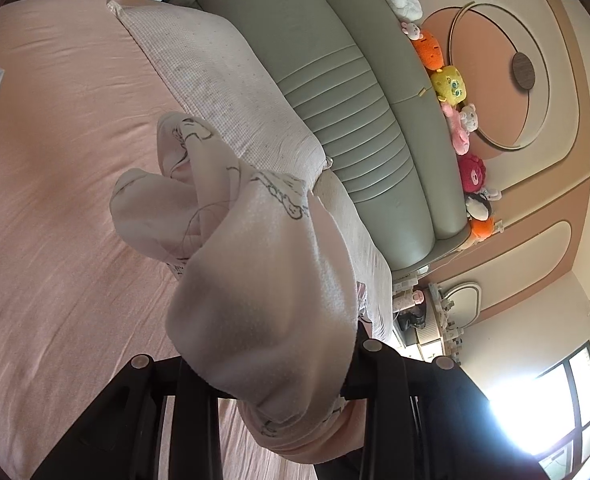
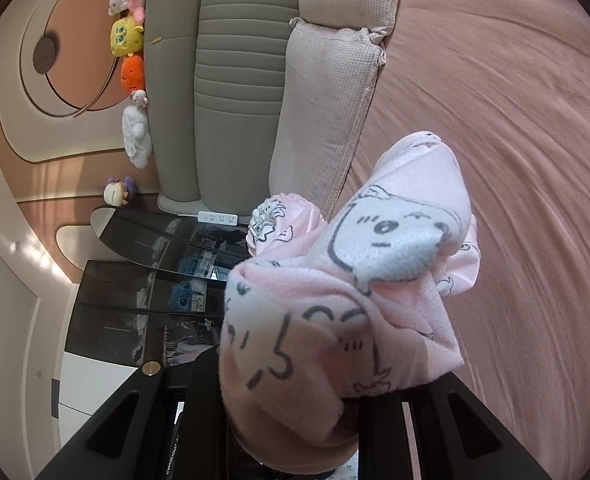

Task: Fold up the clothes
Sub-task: 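Lift the folded shorts with both grippers and carry them to the clothes pile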

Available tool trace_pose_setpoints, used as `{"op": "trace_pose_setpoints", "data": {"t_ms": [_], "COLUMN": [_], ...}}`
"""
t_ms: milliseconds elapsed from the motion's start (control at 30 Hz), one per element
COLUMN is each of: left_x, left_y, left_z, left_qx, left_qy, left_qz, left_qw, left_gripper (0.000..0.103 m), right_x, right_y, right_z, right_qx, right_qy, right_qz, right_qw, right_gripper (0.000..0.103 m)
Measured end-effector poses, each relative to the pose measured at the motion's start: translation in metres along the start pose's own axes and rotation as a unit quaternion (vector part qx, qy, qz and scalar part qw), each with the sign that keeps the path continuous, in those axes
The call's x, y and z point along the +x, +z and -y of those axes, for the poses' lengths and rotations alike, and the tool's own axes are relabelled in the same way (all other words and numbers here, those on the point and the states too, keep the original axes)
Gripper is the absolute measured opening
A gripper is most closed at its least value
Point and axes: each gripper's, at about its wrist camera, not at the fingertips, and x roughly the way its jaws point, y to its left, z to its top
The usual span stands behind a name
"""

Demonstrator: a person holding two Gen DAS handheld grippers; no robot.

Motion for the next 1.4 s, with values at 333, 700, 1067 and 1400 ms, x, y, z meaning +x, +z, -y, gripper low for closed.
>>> {"op": "trace_pose_setpoints", "data": {"t_ms": [333, 700, 1067, 1400], "left_x": [-0.064, -0.125, -0.161, -0.210], "left_y": [0.025, 0.052, 0.089, 0.109], "left_z": [-0.040, -0.062, -0.066, -0.099], "left_qx": [-0.026, -0.046, -0.042, -0.057], "left_qy": [0.018, 0.019, 0.015, 0.010], "left_qz": [0.053, 0.113, 0.130, 0.164], "left_qw": [0.9981, 0.9923, 0.9905, 0.9848], "left_gripper": [0.027, 0.027, 0.027, 0.027], "right_x": [0.056, 0.110, 0.142, 0.183], "right_y": [-0.053, -0.108, -0.133, -0.175], "right_z": [-0.025, -0.053, -0.090, -0.114], "right_qx": [-0.036, -0.061, -0.072, -0.113], "right_qy": [-0.002, 0.024, 0.042, 0.055], "right_qz": [-0.065, -0.137, -0.168, -0.201], "right_qw": [0.997, 0.988, 0.982, 0.971], "right_gripper": [0.020, 0.020, 0.020, 0.020]}}
